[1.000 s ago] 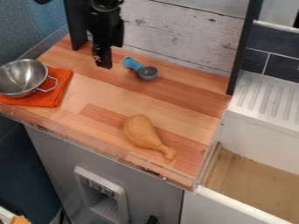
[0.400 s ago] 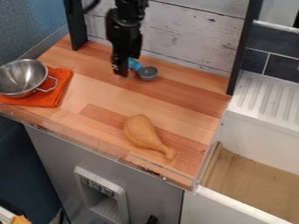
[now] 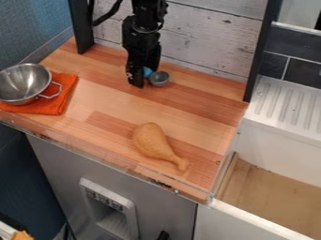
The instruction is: Move the blue object to the edge of the table
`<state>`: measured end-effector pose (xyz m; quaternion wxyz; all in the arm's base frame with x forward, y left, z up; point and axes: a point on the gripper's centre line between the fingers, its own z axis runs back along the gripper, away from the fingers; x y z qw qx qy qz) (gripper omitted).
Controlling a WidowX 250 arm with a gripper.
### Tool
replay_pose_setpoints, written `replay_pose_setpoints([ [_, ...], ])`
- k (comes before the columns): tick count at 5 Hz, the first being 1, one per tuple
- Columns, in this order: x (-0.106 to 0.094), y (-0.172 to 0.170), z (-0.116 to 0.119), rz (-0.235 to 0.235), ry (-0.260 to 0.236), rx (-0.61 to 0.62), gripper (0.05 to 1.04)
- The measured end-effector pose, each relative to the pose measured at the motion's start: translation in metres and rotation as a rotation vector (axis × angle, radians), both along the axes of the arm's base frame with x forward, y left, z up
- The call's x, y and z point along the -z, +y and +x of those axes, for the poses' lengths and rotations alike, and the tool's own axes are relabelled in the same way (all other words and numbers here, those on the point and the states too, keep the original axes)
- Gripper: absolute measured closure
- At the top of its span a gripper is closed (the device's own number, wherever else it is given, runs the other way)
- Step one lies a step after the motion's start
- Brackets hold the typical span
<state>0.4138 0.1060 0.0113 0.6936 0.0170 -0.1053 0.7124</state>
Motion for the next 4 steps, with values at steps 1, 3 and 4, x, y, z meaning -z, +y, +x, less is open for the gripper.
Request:
replay_pose_setpoints([
  [1, 0.002, 0.0, -0.006, 0.008, 0.006, 0.012, 0.43],
  [3, -0.006, -0.004, -0.016, -0.013, -0.003, 0.029, 0.748],
  [4, -0.027, -0.007, -0.017, -0.02, -0.049, 0.037, 0.748],
])
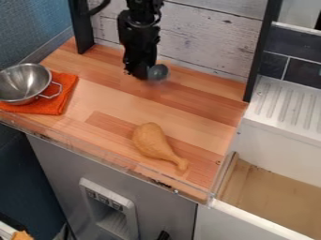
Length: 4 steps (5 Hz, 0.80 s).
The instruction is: Move the blue object to the edge of the table
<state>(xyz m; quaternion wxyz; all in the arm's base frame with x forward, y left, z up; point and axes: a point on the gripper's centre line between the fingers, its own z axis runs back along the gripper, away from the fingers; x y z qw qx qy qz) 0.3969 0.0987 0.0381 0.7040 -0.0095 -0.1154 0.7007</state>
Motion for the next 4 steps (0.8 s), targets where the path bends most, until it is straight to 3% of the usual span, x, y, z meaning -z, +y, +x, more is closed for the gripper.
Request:
replay_pose_setpoints([
  [2, -0.046, -0.004, -0.013, -0.018, -0.091, 0.016, 0.748],
  [3, -0.066, 0.012, -0.039, -0.015, -0.123, 0.001, 0.748],
  [4, -0.073, 0.015, -0.066, -0.004, -0.112, 0.019, 0.748],
])
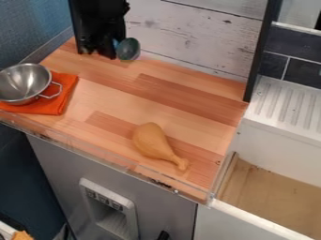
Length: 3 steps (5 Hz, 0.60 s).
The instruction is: Move the blue object to the edge of the table
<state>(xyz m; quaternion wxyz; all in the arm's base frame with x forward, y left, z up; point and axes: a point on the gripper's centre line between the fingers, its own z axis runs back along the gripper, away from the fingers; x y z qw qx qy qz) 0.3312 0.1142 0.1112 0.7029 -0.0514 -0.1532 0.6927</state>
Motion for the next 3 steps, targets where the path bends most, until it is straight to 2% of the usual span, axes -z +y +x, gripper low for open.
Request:
replay_pose_setpoints([
  [1, 0.005, 0.01, -0.027, 0.001, 0.032, -0.013, 0.748],
  [2, 0.02, 0.011, -0.052, -0.002, 0.075, -0.015, 0.748],
  [3, 0.033, 0.017, -0.067, 0.005, 0.111, -0.021, 0.748],
])
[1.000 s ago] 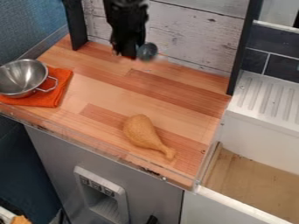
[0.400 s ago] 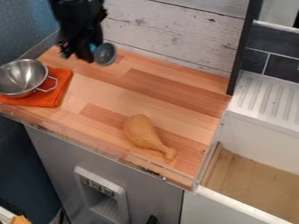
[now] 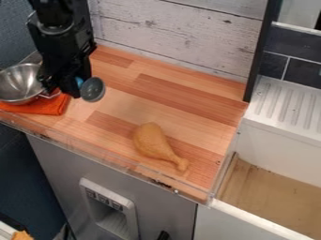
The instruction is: Move the blue object to the edge of the table
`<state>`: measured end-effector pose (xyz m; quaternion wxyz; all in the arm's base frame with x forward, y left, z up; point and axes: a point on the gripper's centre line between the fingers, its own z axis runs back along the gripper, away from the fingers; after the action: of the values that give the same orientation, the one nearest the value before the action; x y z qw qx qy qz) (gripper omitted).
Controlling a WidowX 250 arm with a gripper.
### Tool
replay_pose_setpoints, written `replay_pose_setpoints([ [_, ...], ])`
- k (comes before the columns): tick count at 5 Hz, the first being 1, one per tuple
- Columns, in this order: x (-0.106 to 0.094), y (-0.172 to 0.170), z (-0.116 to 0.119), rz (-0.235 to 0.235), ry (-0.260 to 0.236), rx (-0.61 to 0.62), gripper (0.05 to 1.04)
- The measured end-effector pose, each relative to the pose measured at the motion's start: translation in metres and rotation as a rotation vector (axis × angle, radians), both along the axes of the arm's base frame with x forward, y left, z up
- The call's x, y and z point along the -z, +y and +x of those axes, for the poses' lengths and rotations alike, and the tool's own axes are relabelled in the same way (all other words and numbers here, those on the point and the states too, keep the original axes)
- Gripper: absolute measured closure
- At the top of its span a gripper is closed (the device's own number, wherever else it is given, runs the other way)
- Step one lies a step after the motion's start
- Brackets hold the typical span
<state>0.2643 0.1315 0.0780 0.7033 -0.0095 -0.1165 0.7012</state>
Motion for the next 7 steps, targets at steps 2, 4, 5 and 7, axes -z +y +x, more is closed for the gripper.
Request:
replay_pose_setpoints([
  [2, 0.022, 0.01, -0.008, 0.043, 0.046, -0.004, 0.748],
  [4, 0.052, 0.016, -0.013, 0.078, 0.137, -0.001, 0.748],
  [5, 0.059, 0.016, -0.015, 0.072, 0.161, -0.005, 0.748],
  [7, 0.067, 0.014, -0.014, 0.052, 0.19, 0.009, 0.407],
])
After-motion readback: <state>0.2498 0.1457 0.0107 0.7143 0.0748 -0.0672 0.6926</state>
